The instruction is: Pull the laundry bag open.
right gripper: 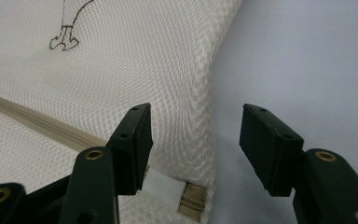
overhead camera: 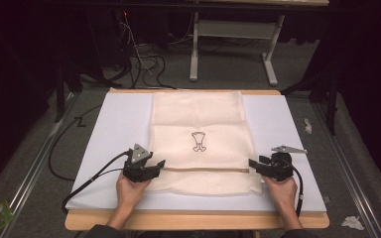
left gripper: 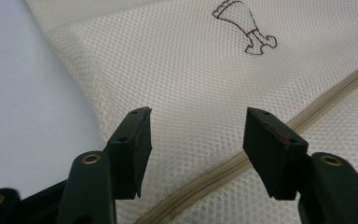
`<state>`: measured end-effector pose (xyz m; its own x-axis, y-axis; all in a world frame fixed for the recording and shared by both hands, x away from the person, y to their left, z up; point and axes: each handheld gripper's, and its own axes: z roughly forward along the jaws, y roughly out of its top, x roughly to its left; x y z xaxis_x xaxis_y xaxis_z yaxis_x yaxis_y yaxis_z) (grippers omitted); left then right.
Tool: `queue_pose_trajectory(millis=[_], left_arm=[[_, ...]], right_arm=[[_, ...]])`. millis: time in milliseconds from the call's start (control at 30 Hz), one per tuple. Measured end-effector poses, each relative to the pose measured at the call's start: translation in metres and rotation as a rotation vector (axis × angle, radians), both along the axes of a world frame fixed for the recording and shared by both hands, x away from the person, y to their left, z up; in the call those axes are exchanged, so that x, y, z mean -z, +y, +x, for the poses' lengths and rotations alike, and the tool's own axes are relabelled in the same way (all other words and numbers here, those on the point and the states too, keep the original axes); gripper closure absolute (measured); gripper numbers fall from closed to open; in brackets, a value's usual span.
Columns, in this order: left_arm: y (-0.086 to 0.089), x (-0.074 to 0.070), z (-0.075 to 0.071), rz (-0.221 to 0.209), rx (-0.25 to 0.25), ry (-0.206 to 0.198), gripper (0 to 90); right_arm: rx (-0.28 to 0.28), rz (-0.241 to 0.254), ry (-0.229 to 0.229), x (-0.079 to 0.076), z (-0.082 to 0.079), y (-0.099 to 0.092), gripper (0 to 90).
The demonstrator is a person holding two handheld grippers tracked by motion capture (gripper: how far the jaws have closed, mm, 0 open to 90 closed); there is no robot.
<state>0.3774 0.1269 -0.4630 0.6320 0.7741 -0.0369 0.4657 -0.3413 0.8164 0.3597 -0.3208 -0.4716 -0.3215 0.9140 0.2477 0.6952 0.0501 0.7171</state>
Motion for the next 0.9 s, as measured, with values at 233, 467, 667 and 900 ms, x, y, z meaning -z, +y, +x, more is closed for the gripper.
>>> queue_pose_trajectory(millis=[233,467,667,900], left_arm=[[-0.022,0.005,-0.006,-0.001,0.042,0.041,39.5],[-0.068,0.006,-0.006,0.020,0.121,0.048,39.1],[-0.099,0.003,-0.001,0.041,0.160,0.051,39.3],[-0.127,-0.002,0.000,0.078,0.206,0.058,41.2]], right_arm=[[0.015,0.037,0.019,0.007,0.000,0.000,44.3],[-0.026,0.053,0.015,0.008,-0.003,0.004,55.8],[-0.058,0.053,0.034,0.007,0.000,0.006,53.7],[-0.076,0.023,0.024,0.007,0.001,0.009,59.7]])
